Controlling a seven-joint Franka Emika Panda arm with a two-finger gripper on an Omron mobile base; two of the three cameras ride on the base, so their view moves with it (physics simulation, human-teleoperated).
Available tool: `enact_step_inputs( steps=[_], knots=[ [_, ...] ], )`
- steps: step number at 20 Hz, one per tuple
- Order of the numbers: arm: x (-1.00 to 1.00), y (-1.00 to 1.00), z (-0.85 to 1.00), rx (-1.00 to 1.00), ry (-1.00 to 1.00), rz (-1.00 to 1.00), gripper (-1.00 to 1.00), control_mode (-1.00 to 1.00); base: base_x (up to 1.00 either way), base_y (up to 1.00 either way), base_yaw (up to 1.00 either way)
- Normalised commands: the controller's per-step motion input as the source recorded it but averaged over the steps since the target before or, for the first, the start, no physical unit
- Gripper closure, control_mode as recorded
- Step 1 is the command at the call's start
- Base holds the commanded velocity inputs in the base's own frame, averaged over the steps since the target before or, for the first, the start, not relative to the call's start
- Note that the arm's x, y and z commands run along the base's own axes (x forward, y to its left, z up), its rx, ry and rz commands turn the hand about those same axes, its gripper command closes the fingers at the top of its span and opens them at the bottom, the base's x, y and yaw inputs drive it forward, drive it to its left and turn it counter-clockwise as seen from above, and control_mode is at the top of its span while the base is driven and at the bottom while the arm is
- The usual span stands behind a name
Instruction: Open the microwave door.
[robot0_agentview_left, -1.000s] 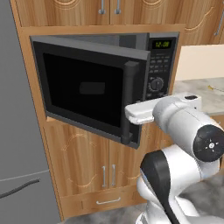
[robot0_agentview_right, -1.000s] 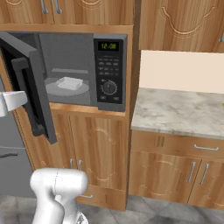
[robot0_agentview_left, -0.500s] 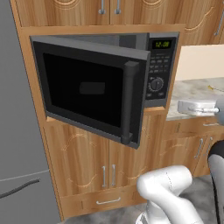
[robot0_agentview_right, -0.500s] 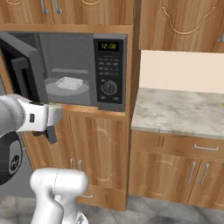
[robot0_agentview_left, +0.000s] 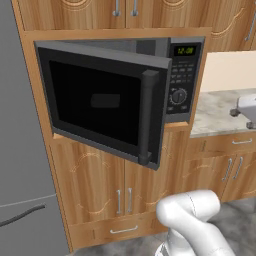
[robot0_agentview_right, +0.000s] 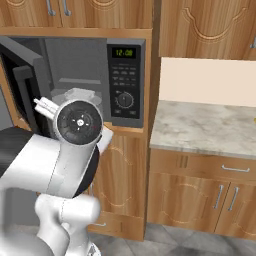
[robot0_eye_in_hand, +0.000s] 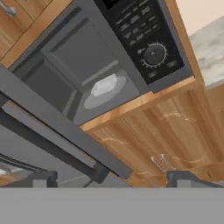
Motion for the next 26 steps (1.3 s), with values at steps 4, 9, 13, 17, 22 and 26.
enact_step_inputs(
  steps=[4, 9, 13, 17, 22, 26],
  knots=[
    [0.37, 0.13, -0.28, 0.37, 0.22, 0.04, -1.0, -1.0, 0.0, 0.0, 0.0],
    [0.64, 0.38, -0.42, 0.39, 0.08, 0.05, -1.0, -1.0, 0.0, 0.0, 0.0],
    [0.94, 0.41, -0.04, 0.4, 0.09, 0.12, -1.0, -1.0, 0.0, 0.0, 0.0],
    [0.71, 0.29, 0.0, 0.36, 0.21, 0.25, -1.0, -1.0, 0.0, 0.0, 0.0],
    [0.38, 0.57, 0.0, 0.2, 0.27, 0.3, -1.0, -1.0, 0.0, 0.0, 0.0],
    [0.0, 0.86, 0.03, 0.05, 0.2, 0.3, -1.0, -1.0, 0.0, 0.0, 0.0]
  ],
)
